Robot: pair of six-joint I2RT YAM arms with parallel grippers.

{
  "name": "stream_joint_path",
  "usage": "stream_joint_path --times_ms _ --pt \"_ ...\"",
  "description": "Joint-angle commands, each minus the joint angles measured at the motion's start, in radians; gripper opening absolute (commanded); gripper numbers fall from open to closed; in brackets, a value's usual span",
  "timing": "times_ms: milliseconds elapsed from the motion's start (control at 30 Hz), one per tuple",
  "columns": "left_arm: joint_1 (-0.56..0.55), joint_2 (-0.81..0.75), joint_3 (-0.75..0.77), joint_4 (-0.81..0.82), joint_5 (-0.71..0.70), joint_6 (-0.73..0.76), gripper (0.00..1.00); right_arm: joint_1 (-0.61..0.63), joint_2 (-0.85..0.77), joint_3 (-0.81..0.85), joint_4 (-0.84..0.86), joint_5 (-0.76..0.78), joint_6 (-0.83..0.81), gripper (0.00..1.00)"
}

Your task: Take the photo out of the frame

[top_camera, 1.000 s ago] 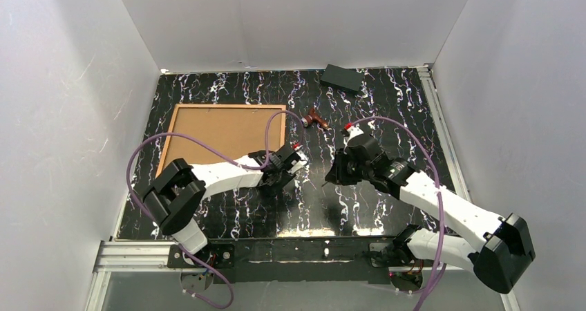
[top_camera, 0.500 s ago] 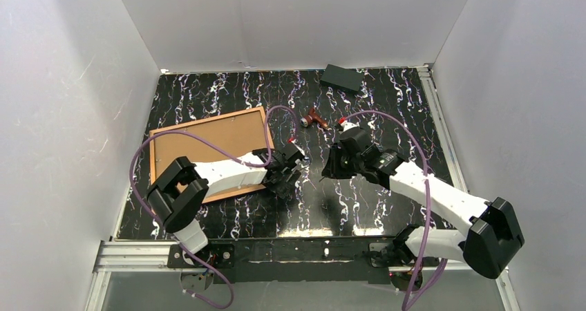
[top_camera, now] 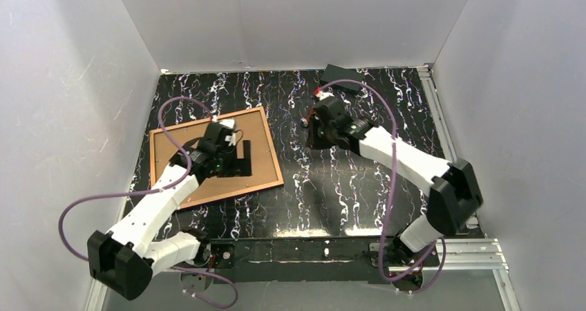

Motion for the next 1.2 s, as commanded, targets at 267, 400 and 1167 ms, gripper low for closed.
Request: stream_joint_path --times_ms 267,400,1167 --pt "0.381 0.029 -0.155 -0.25 0.254 -0.198 0.9 0.12 0.441 0.585 -0.161 0.13 -0.163 0.01" --pt "0.409 0.042 -0.182 -0.217 0.263 -0.248 0.9 0.158 0.566 0.727 -0.219 0.154 -0.187 0.01" --pt "0.45 0.099 -0.197 -0.143 0.323 -0.371 0.84 0.235 0.754 0.792 -0.191 0.266 -0.223 0.01"
